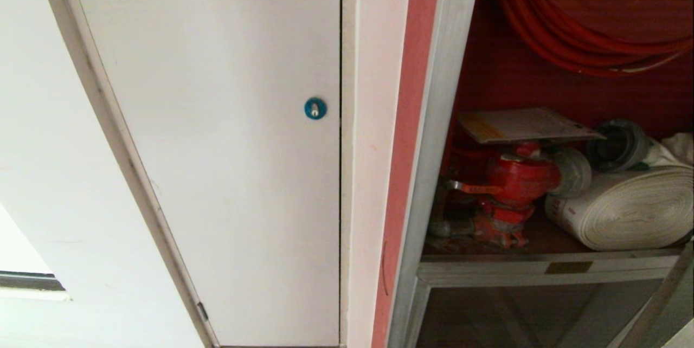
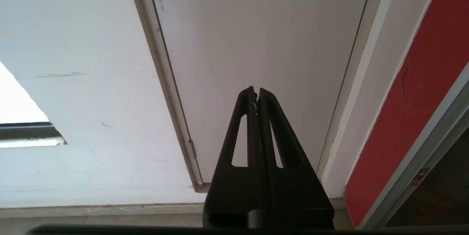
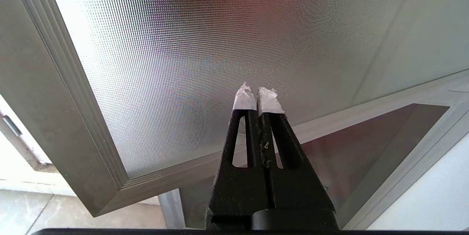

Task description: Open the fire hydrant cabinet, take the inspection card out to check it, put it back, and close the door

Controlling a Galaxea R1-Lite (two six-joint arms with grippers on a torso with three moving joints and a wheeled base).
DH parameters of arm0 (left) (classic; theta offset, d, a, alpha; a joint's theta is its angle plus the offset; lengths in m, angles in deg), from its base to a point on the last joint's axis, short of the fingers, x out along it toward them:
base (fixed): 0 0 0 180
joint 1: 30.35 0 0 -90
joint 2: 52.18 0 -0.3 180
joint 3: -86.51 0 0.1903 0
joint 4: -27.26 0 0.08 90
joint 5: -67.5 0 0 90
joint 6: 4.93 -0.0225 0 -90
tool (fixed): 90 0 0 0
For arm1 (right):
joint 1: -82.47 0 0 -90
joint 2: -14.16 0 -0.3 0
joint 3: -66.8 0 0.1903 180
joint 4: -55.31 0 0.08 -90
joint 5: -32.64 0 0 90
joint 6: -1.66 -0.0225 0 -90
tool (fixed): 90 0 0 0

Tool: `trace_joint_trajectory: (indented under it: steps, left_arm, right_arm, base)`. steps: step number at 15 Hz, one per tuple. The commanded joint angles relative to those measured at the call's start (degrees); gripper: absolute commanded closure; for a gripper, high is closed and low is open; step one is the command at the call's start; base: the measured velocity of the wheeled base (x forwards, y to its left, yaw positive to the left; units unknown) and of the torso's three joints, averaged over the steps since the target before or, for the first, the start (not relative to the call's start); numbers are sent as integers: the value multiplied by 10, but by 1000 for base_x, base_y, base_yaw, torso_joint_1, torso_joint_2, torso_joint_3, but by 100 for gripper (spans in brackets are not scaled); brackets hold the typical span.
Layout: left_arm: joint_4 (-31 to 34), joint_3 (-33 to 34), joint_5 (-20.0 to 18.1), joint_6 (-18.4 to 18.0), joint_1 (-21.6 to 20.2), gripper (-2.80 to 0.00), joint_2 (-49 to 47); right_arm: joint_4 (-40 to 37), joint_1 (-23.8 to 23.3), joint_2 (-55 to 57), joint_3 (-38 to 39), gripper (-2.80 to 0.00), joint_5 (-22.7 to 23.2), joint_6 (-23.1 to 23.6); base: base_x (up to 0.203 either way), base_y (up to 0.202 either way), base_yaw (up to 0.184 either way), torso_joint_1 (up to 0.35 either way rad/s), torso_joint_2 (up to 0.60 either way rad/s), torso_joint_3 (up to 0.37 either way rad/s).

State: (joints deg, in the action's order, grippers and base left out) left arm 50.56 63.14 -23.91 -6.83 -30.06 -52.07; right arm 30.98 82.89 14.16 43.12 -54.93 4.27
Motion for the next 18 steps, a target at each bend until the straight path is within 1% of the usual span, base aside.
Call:
trace_joint_trajectory:
  steps: [1, 13, 18]
  left_arm:
    - [0, 1, 0, 0, 0, 0, -1]
    - [0, 1, 0, 0, 0, 0, -1]
    - [0, 1, 0, 0, 0, 0, -1]
  right_arm:
    - [0, 0, 1, 0, 0, 0, 0]
    - [0, 0, 1, 0, 0, 0, 2]
    - [0, 0, 1, 0, 0, -1, -9]
  base:
    - [0, 0, 0, 0, 0, 0]
    - [0, 0, 0, 0, 0, 0]
    - [0, 0, 0, 0, 0, 0]
